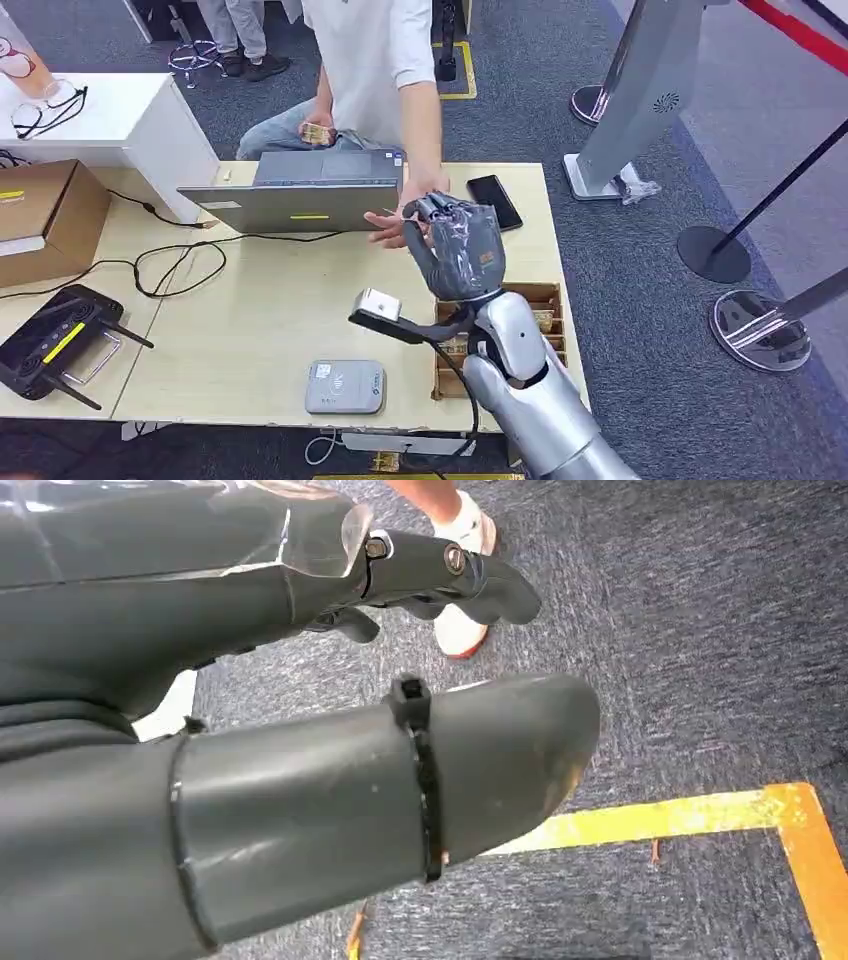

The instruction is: Pass the card to the sensor for recognition and then transmit it.

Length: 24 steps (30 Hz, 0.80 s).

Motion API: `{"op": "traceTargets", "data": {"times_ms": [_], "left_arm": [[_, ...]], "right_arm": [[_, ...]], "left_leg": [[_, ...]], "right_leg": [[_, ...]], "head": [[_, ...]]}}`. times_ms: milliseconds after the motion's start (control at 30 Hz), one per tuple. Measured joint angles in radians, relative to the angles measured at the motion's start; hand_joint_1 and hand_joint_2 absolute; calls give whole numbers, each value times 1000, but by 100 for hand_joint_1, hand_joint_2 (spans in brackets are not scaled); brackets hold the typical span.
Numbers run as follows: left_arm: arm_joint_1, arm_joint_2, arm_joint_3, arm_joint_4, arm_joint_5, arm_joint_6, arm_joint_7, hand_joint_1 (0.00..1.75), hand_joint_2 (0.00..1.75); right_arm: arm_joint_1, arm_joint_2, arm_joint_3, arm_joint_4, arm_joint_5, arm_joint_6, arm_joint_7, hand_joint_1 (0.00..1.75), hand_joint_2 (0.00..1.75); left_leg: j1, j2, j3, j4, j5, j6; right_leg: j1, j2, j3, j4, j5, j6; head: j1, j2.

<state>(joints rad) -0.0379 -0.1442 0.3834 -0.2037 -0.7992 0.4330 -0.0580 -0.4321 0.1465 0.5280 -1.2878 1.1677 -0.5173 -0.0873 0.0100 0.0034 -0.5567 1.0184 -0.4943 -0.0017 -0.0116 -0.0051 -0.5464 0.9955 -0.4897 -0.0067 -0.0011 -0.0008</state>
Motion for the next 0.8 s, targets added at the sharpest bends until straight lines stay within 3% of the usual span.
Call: {"op": "traceTargets", "data": {"times_ms": [300, 333, 367, 800], "left_arm": [[-2, 0, 0, 0, -1, 0, 3, 0, 0], [-2, 0, 0, 0, -1, 0, 3, 0, 0], [-1, 0, 0, 0, -1, 0, 3, 0, 0], [-1, 0, 0, 0, -1, 0, 3, 0, 0]], "right_arm": [[-65, 28, 25, 114, 34, -7, 18, 169, 175], [-68, 31, 26, 121, 35, -6, 20, 141, 175], [-70, 33, 29, 127, 36, -6, 21, 5, 175], [-84, 42, 39, 175, 46, -10, 34, 0, 175]], "left_leg": [[0, 0, 0, 0, 0, 0], [0, 0, 0, 0, 0, 0], [0, 0, 0, 0, 0, 0], [0, 0, 0, 0, 0, 0]], "right_leg": [[0, 0, 0, 0, 0, 0], [0, 0, 0, 0, 0, 0], [0, 0, 0, 0, 0, 0], [0, 0, 0, 0, 0, 0]], "head": [[0, 0], [0, 0], [0, 0], [0, 0]]}}
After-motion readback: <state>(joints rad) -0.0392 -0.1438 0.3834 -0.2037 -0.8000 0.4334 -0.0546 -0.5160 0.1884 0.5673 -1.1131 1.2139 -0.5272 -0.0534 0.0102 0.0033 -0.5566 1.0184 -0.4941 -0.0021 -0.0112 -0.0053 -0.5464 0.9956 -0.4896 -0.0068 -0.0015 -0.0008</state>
